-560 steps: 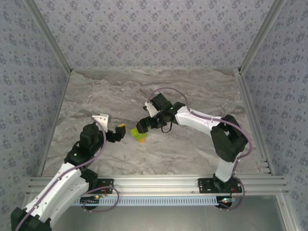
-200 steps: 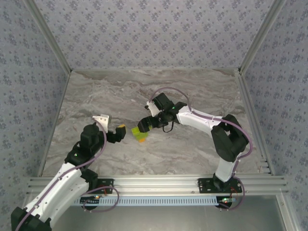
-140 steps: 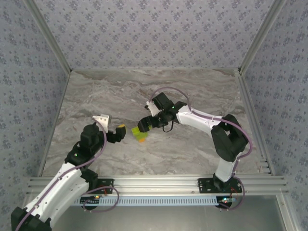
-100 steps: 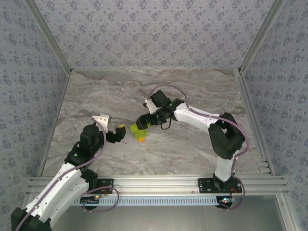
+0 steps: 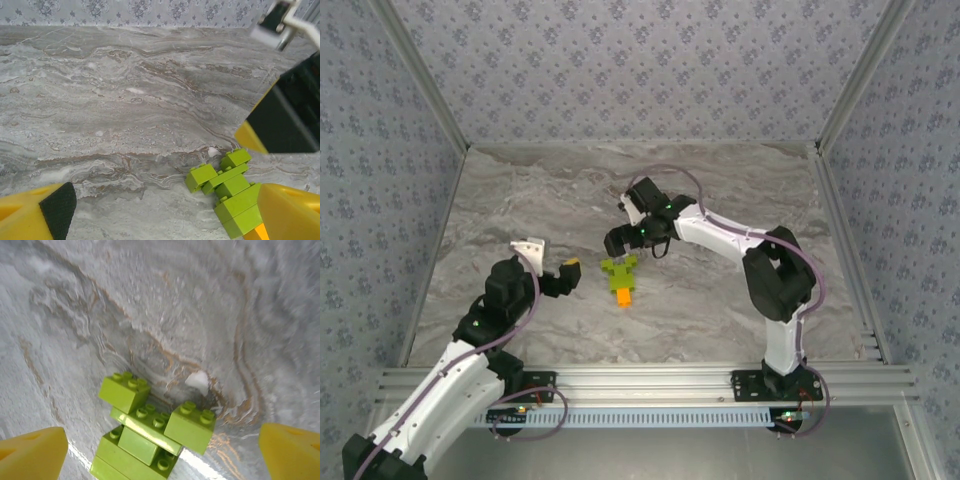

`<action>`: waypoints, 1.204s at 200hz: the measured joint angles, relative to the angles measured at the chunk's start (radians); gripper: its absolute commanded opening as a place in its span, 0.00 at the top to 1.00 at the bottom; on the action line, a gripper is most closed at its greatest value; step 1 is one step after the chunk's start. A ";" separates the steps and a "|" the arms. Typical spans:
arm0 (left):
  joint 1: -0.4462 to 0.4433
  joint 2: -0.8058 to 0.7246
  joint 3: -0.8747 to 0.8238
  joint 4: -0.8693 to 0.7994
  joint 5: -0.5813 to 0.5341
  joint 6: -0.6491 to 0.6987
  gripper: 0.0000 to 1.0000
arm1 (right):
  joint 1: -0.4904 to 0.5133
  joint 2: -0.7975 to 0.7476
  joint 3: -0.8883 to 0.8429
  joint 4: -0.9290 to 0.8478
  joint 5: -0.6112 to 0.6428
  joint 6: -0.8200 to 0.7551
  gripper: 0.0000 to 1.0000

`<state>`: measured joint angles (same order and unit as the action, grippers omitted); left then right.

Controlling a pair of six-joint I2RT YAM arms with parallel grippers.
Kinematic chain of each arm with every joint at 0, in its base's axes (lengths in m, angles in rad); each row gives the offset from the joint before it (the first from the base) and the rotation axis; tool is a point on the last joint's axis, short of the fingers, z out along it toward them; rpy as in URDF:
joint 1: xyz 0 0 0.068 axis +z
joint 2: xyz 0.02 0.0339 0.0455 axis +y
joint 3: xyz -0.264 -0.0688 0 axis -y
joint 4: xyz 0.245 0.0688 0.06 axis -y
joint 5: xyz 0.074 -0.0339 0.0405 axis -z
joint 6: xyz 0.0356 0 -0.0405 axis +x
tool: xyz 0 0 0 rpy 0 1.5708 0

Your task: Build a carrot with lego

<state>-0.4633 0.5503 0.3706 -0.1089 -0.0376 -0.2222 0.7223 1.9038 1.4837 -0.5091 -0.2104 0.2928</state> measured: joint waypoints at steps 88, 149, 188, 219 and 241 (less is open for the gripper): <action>0.147 0.140 -0.015 0.177 -0.441 0.024 0.03 | -0.041 -0.405 -0.274 0.148 0.491 -0.103 0.00; 0.386 0.729 -0.020 0.566 -0.436 0.049 0.03 | -0.418 -0.517 -0.715 0.445 0.702 -0.213 0.00; 0.382 0.922 0.008 0.758 -0.418 0.129 0.03 | -0.548 -0.523 -0.982 0.800 0.645 -0.281 0.00; 0.385 0.935 0.029 0.815 -0.383 0.154 0.03 | -0.600 -0.493 -1.094 1.057 0.537 -0.346 0.00; 0.416 0.942 0.033 0.840 -0.301 0.158 0.03 | -0.664 -0.456 -1.138 1.216 0.465 -0.349 0.00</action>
<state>-0.0471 1.4925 0.4034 0.7315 -0.3382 -0.0639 0.0582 1.4479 0.3454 0.7067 0.2543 -0.0566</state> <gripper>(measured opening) 0.973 0.999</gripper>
